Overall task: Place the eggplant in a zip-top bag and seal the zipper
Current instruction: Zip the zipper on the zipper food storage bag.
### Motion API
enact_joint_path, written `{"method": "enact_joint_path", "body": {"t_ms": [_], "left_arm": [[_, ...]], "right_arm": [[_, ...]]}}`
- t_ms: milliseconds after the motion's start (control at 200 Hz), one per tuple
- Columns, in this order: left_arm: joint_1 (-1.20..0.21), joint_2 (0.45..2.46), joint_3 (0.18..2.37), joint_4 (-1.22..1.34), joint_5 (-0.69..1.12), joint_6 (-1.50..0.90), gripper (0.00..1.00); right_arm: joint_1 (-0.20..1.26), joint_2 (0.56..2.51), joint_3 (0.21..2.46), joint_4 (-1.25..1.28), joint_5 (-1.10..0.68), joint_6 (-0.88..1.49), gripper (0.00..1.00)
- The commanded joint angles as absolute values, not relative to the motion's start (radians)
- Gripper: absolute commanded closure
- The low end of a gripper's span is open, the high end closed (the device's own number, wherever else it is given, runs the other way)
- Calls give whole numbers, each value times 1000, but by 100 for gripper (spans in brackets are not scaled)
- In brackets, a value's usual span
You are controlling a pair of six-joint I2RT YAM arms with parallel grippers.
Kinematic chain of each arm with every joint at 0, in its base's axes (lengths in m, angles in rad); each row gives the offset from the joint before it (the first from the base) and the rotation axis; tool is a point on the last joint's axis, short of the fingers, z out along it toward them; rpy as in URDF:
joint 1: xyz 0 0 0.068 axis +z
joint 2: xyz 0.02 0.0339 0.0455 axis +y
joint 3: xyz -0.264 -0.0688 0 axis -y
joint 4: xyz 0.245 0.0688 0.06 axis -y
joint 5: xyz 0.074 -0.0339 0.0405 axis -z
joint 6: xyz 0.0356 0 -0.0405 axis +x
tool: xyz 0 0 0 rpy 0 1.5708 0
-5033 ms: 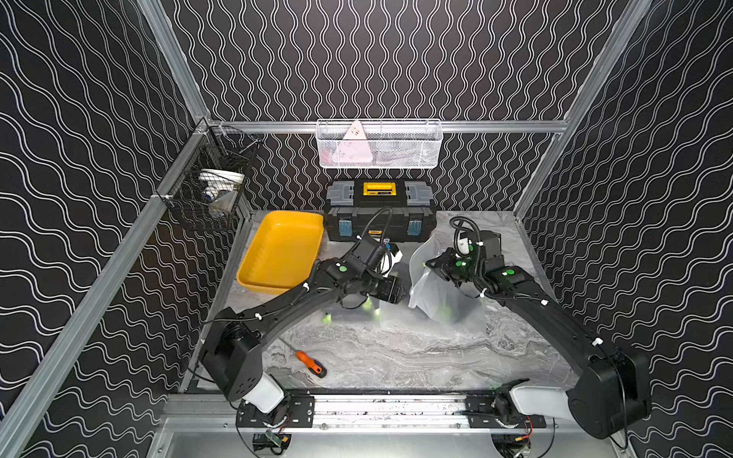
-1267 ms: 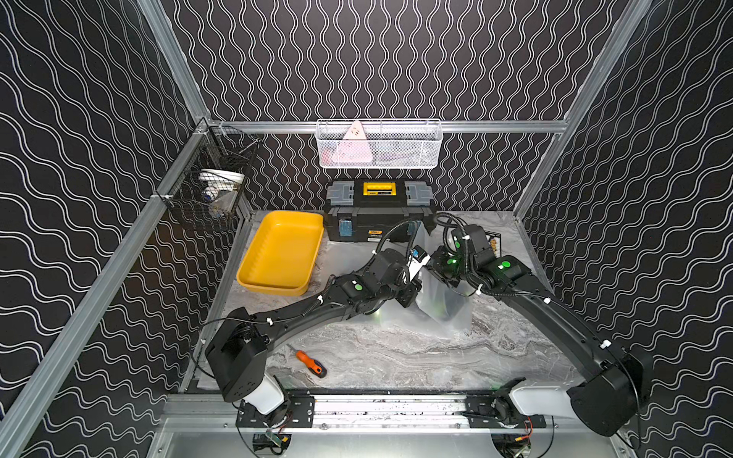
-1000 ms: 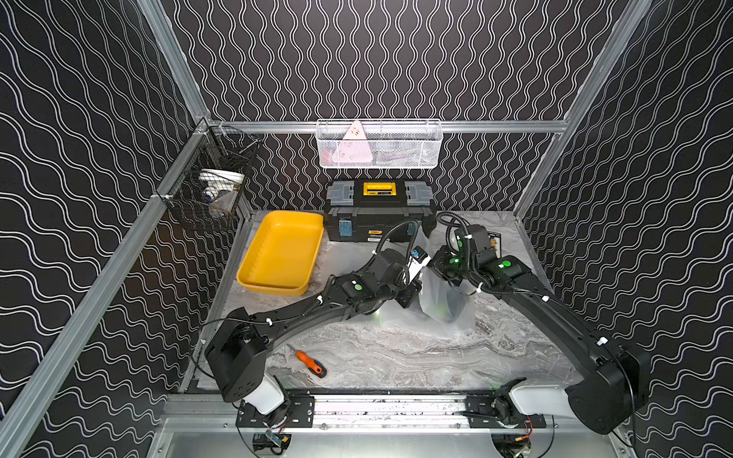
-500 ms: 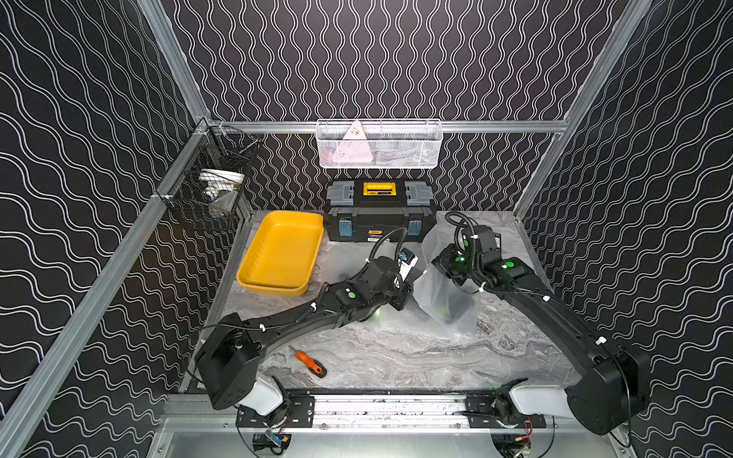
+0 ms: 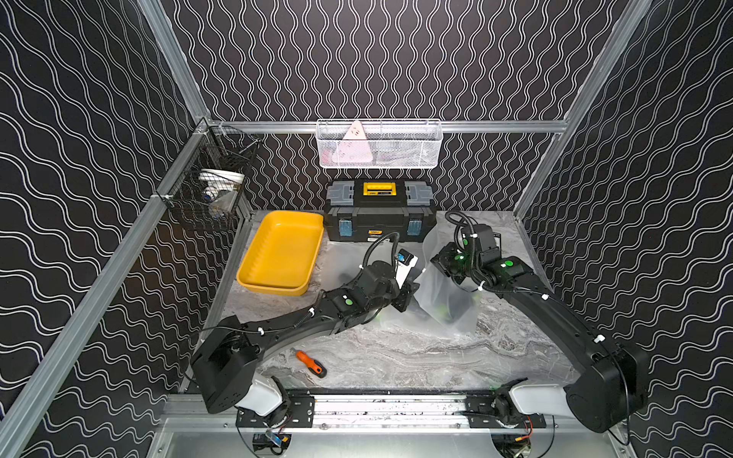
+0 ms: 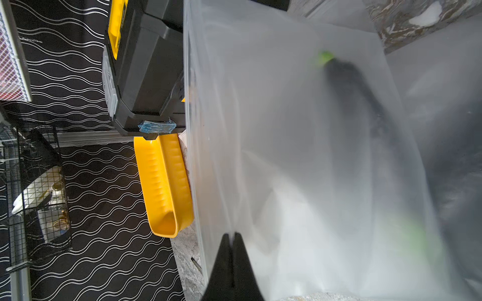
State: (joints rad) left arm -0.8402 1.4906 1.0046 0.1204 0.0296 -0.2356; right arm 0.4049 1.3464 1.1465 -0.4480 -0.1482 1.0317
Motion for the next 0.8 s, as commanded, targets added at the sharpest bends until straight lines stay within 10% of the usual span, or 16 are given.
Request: {"method": "enact_joint_path", "body": {"t_ms": [0,90,225,375,796], "left_arm": [[-841,1511,1026,176,19,-236,81],[-841,1529,1035,185,24,-230,100],[-841,1531,1027,214,9,-224,100],[-841,1547,1050,191,17,-195,100],[-842,1571,1075,175,27,-175,100]], "right_arm": [[405,1346,1147,-435,-156,1052,100],[405,1347,1144,-434,-164,1058,100],[405,1351,1146,-445,-178,1058,100],[402,1331,1176,-493,-148,1038,76],[447,1329,1181,-528,-174,1025,72]]}}
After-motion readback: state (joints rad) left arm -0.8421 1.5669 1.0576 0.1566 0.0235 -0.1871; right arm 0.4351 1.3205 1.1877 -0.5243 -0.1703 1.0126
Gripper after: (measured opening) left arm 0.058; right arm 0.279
